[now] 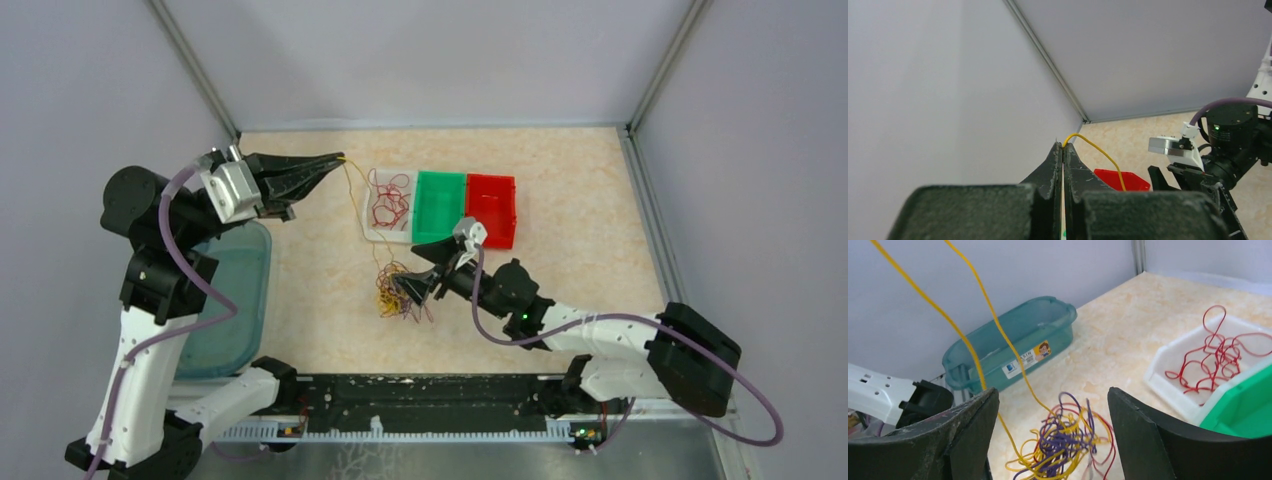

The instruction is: Untangle the cables

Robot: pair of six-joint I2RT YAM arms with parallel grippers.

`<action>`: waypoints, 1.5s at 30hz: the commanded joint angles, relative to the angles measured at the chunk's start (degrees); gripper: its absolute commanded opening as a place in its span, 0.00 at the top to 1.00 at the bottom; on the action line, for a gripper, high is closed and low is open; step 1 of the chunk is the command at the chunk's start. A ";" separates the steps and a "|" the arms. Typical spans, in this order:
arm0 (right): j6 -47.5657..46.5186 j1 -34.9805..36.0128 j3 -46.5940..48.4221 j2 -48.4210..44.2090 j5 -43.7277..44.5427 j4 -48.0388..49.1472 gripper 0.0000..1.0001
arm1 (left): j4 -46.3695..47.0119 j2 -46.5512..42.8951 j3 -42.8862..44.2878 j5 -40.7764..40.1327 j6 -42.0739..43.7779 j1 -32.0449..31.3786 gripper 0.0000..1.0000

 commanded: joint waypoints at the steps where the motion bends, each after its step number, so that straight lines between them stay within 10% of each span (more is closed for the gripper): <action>1: -4.92 0.36 6.48 -1.36 -2.16 -7.60 0.18 | 2.25 -0.29 -1.14 2.12 -3.99 -0.33 1.00; 45: -1.65 2.19 9.39 22.86 -4.23 -0.08 0.33 | 8.50 5.87 11.91 5.13 -12.93 -0.31 1.00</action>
